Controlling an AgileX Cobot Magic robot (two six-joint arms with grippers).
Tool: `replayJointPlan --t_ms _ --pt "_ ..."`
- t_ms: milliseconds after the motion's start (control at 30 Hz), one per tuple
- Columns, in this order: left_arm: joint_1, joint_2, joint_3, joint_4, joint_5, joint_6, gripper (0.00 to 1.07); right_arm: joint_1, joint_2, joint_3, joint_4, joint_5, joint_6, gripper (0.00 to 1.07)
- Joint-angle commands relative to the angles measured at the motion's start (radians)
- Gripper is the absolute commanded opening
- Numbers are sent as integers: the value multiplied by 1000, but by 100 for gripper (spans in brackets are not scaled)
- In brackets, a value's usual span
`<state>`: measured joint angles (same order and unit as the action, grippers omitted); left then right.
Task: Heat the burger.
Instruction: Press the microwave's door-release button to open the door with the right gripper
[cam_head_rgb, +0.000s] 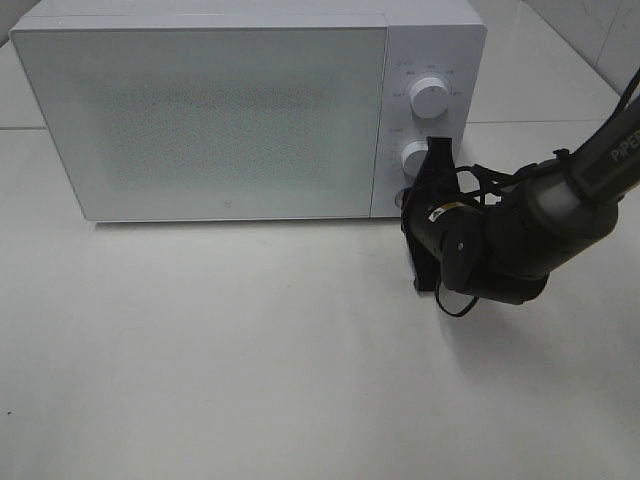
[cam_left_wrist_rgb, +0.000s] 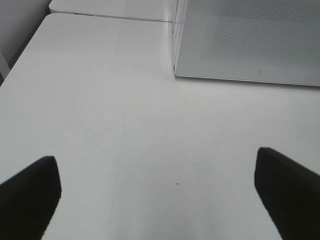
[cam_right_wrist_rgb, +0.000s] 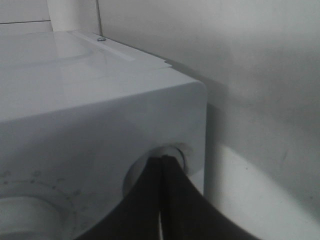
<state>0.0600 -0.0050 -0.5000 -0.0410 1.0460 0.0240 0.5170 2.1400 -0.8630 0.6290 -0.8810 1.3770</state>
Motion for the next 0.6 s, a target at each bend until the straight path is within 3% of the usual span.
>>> replayJointPlan --t_ms 33,600 --pt "2 -19 3 -2 -9 -3 98 -3 5 -35 -15 -27 -24 0" --pt "2 -19 3 -2 -9 -3 98 -16 14 -119 33 -186 -74 0"
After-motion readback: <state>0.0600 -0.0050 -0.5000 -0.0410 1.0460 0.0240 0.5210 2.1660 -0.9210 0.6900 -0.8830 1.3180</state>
